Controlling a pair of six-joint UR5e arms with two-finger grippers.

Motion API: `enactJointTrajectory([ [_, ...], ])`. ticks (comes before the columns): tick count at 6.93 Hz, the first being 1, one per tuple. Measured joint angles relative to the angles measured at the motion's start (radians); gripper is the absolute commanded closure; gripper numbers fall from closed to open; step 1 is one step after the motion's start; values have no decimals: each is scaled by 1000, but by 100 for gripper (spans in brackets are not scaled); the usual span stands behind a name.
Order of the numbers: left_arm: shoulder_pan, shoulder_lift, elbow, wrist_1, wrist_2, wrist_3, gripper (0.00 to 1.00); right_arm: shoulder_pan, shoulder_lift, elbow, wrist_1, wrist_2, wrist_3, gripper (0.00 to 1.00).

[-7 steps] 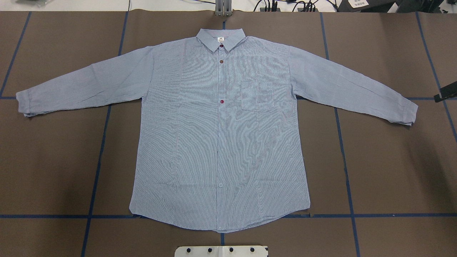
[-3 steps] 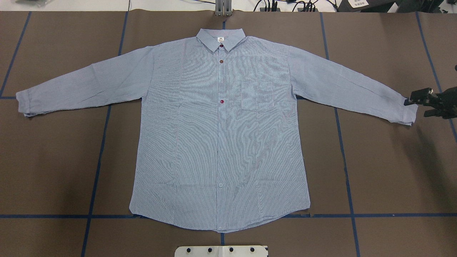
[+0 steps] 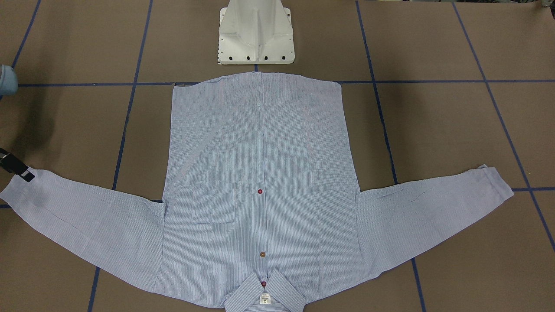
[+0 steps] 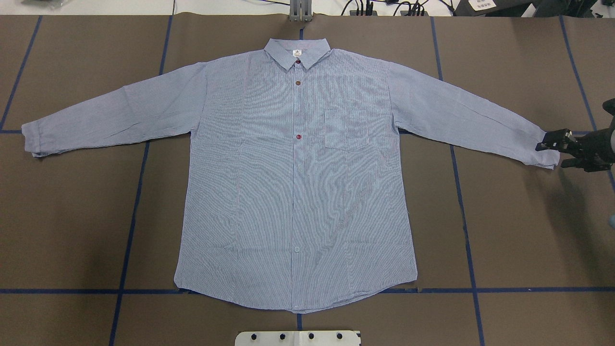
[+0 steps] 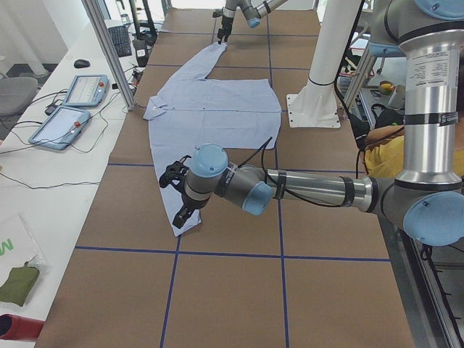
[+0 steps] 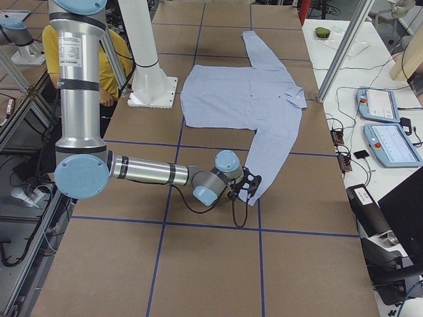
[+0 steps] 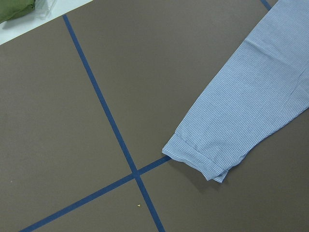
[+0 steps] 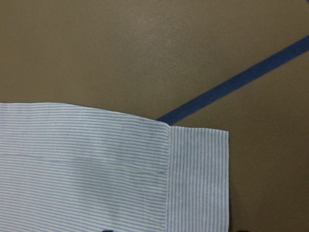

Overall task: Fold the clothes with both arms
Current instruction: 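Grasp the sleeve cuff nearest the right gripper with the right gripper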

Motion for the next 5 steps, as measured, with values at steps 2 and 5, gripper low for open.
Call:
enactJointTrajectory([
  [2,0,2,-9,1,-2,-1,1,-4,-25,7,4,-2,16,51],
  [5,-3,9,-16,2,-3,0,1,-13,-36,11,5,-1,46,100],
])
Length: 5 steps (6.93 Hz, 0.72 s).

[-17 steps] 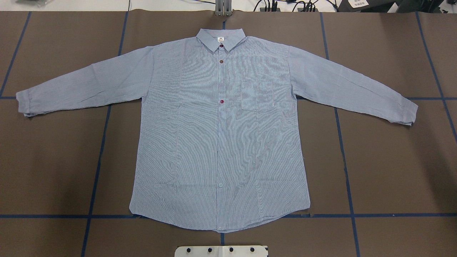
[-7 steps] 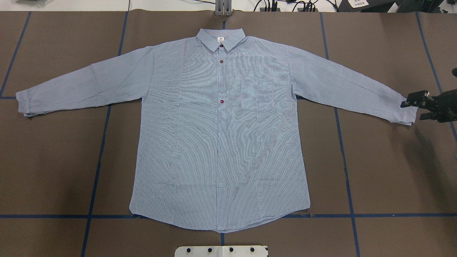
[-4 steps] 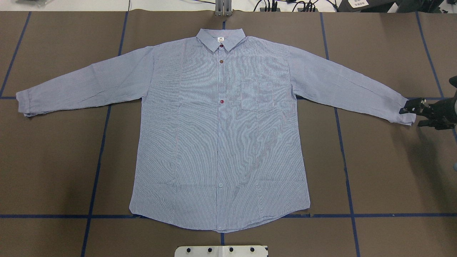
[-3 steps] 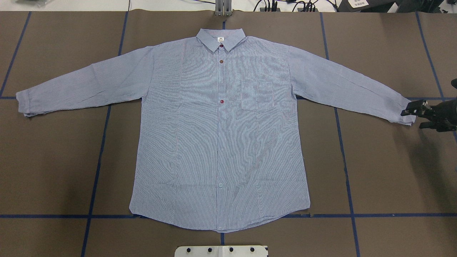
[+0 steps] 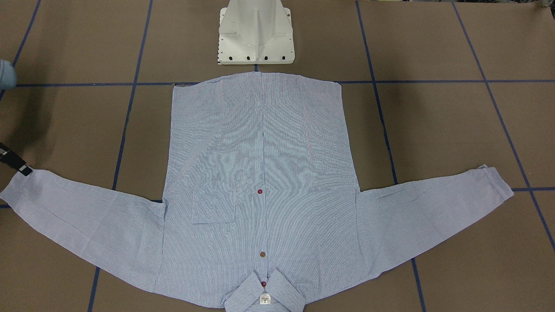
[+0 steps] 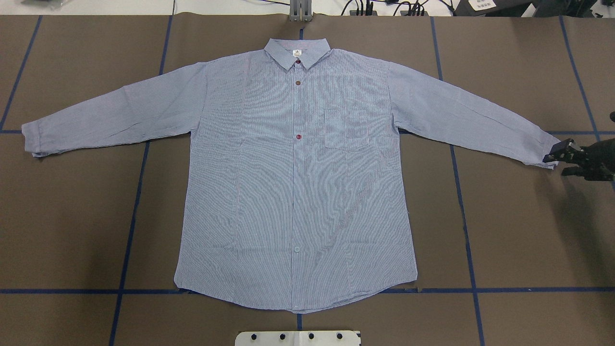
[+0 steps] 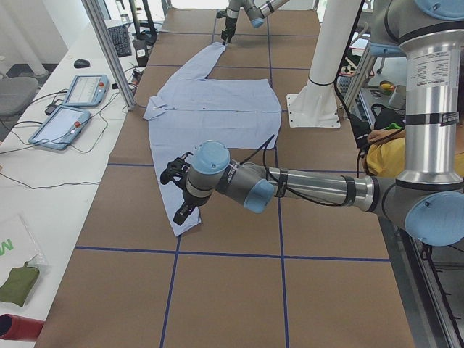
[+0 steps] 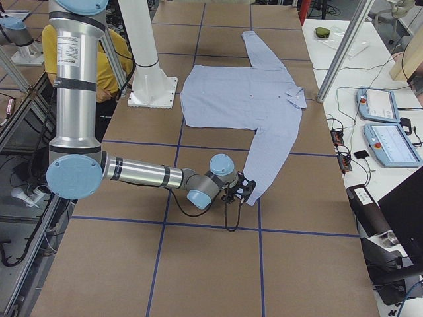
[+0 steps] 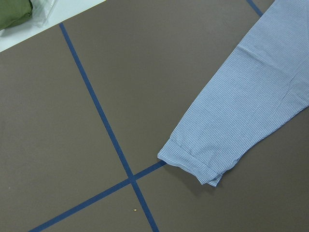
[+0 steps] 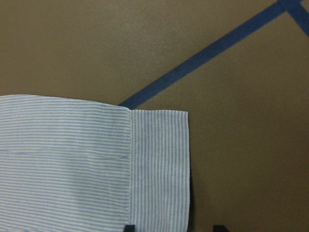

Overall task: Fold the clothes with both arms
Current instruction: 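Grasp the sleeve cuff nearest the right gripper with the right gripper, then fold the held sleeve across the shirt toward the collar with the right gripper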

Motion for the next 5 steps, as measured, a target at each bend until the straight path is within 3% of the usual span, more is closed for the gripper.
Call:
enactJointTrajectory([
  [3,-1,6,-3,0,0,0,1,-6,1,33,-1,5,16,100],
  [5,-1,6,-3,0,1,0,1,-4,-16,145,-13,21,16,100],
])
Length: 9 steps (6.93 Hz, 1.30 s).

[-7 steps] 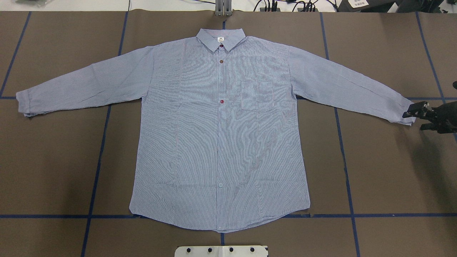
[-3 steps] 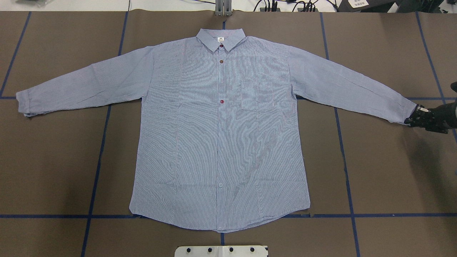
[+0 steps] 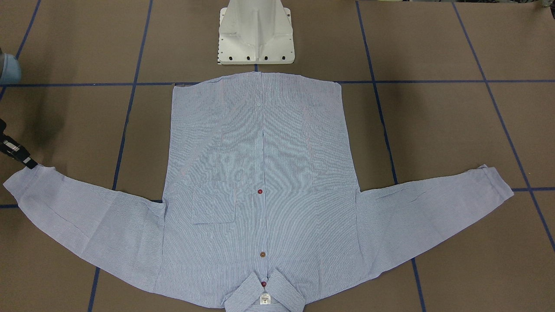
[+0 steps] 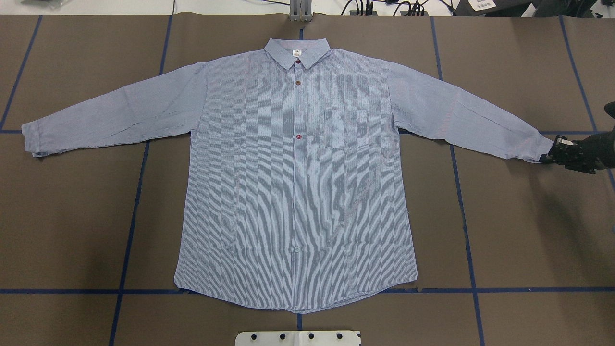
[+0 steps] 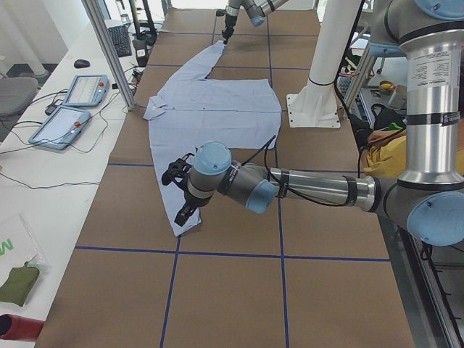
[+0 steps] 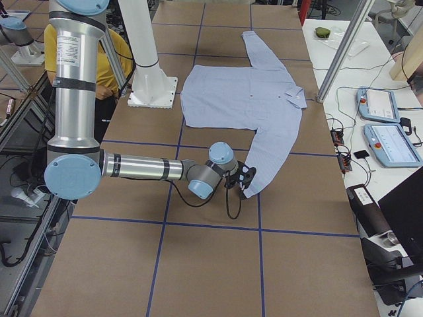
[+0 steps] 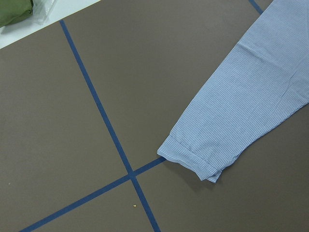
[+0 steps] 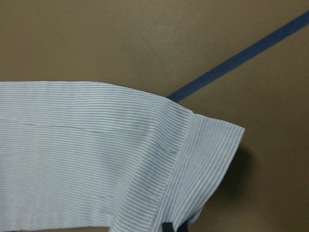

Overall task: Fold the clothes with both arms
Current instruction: 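Fold the held sleeve across the shirt toward the collar with the right gripper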

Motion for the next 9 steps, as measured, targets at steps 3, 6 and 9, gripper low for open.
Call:
enactJointTrajectory([
  [3,0,1,-1,-1,-1,0,1,-65,239,128,-264,-14,1,100],
  [6,0,8,-10,-1,-2,-1,1,-192,667,36,-584,-154,21,100],
  [9,0,15,-30,1,-1,-2,1,-284,951,-150,-625,-282,149,100],
])
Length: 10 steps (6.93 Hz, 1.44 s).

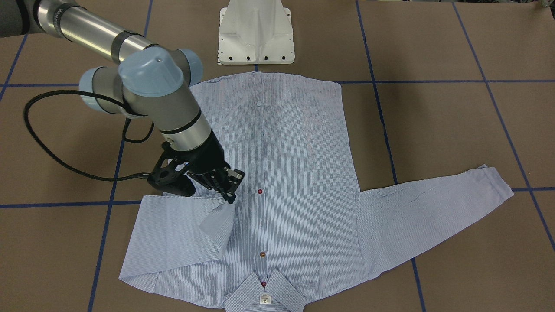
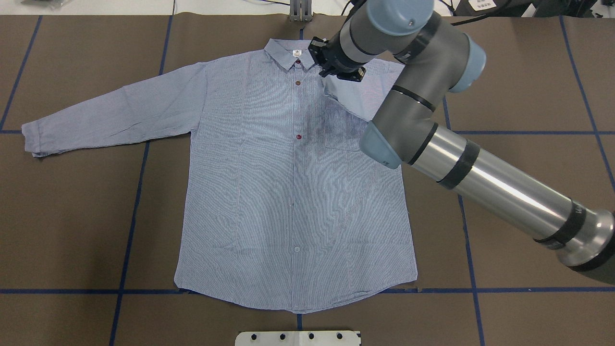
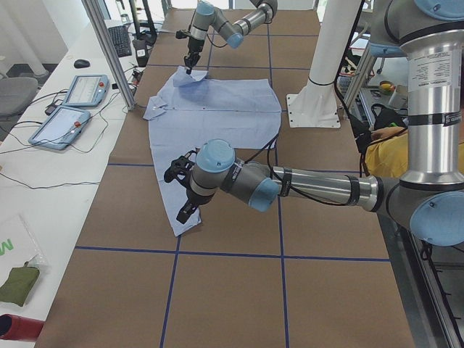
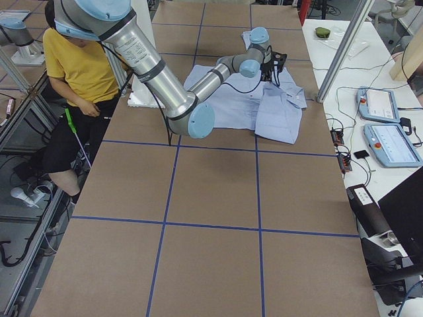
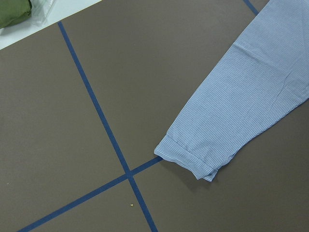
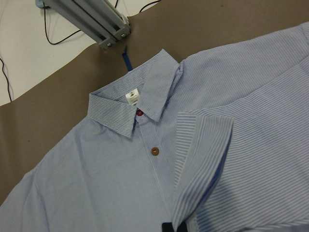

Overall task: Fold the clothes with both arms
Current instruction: 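Fold the held sleeve across the shirt toward the collar with the right gripper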

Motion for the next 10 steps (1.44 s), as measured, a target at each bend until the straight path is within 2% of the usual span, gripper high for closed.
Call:
enactJointTrajectory([
  [2,0,0,-1,0,0,0,1,-81,124,-93,2,-102,35,100],
  [4,1,0,1,0,1,0,1,-115,180,-164,43,-155,48,100],
  [5,2,0,0,0,1,-1,1,-125,193,-193,67,-174,57,1],
  [10,8,-4,28,-5,0,3,1,-213,257,-258,85,-326,119,0],
])
